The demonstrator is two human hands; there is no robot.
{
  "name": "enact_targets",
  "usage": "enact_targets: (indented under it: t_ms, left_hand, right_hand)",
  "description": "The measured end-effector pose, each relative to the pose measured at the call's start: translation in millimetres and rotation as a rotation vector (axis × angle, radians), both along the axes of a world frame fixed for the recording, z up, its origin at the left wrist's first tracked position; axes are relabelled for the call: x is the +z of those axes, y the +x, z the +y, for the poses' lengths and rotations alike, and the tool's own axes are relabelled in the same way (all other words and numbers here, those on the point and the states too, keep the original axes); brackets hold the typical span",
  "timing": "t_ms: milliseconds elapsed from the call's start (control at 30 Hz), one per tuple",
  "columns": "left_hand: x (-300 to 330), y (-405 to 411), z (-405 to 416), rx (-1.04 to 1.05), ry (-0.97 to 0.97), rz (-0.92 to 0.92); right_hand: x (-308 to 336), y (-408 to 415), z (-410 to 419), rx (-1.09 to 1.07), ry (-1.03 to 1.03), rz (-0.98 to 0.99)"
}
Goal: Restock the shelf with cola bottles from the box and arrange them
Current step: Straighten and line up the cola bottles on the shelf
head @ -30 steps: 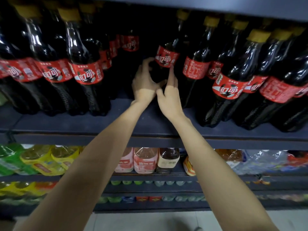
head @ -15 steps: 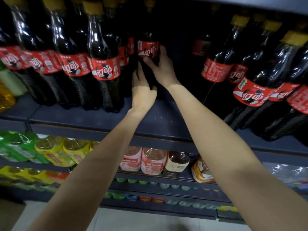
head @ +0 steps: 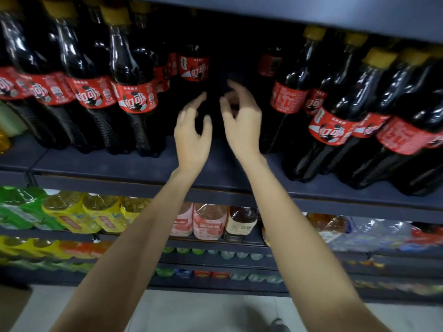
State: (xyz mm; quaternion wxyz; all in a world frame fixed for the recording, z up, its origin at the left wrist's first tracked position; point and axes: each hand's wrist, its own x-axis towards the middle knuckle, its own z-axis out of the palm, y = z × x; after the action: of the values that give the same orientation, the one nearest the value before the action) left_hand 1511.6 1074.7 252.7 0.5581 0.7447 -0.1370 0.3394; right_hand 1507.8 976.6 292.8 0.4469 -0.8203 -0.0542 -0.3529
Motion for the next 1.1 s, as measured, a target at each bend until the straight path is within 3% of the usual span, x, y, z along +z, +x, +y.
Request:
enact_targets:
  t_ms: [100, 200, 267, 400, 533, 700, 867, 1000, 1100]
  left_hand:
    - [15.0, -21.6, -19.4, -0.159, -0.052, -0.04]
    - [30.3, -16.5, -48.5, -0.415, -0.006, 0.215]
    - [36.4, -6.5, -66.8, -0.562, 0.049, 0.343]
    - [39.6, 8.2, -85.9, -0.652, 0.148, 0.369]
    - [36.6, 7.4, -83.9, -0.522, 0.103, 0.315]
    - [40.0, -14.7, -54.9, -0.031, 0.139, 0.218]
    - [34.2, -28.5, -11.5, 0.003, 0.171, 0.157]
    - [35.4, -21.3, 19.1, 0.069, 0.147, 0.214]
    - [36.0, -12.3, 31.4, 0.087, 0.093, 0.255]
  right_hand:
    - [-17.0, -51.0, -19.1, -0.161, 0.012, -0.067]
    - [-36.9, -73.1, -31.8, -0.293, -0.07, -0.058]
    - [-47.0, -75.8, -36.7, -0.316, -0.098, 0.013]
    - [-48.7, -74.6, -44.8, -0.252, -0.066, 0.198]
    - [-43.2, -67.8, -50.5, -0.233, -0.07, 0.235]
    - [-36.0, -58.1, -39.4, -0.107, -0.036, 0.231]
    - [-23.2, -26.6, -8.3, -0.026, 0.078, 0.177]
    - [-17.3, 5.8, 10.4, 0.161, 0.109, 0.154]
    - [-17.5, 28.2, 30.6, 0.147, 0.084, 0.126]
